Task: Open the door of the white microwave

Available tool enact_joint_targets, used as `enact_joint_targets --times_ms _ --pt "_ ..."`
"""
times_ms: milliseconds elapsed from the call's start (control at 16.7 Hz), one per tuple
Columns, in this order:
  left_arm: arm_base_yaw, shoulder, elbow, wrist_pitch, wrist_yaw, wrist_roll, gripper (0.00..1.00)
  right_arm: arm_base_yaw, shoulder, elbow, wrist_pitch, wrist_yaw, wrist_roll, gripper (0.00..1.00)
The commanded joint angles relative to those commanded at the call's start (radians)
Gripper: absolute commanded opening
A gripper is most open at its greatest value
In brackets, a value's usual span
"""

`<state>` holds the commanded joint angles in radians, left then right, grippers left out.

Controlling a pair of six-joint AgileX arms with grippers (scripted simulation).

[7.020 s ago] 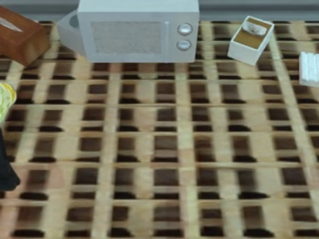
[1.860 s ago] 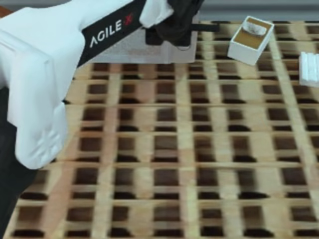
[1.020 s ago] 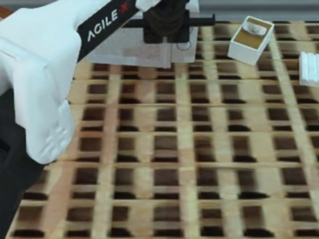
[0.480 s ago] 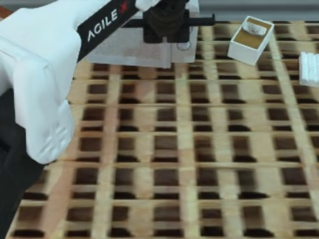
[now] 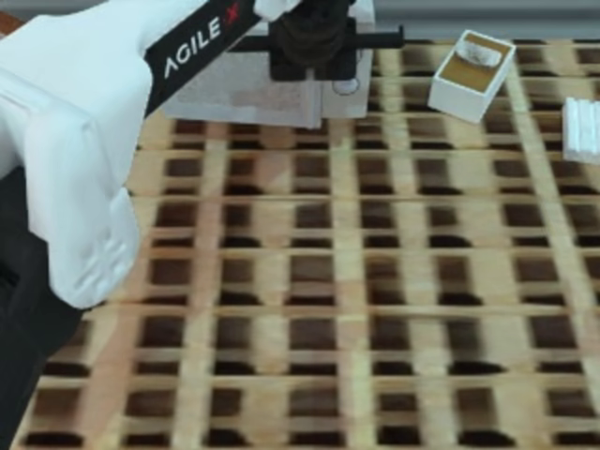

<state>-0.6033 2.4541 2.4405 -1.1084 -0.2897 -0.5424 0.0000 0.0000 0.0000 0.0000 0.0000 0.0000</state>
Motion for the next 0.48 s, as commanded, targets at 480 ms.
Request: enact_joint_targets --times_ms 480 --pt "0.003 -0.084 -0.160 0.081 0.024 0.055 0.00 0.000 0.000 0.000 0.000 0.000 0.000 1.00"
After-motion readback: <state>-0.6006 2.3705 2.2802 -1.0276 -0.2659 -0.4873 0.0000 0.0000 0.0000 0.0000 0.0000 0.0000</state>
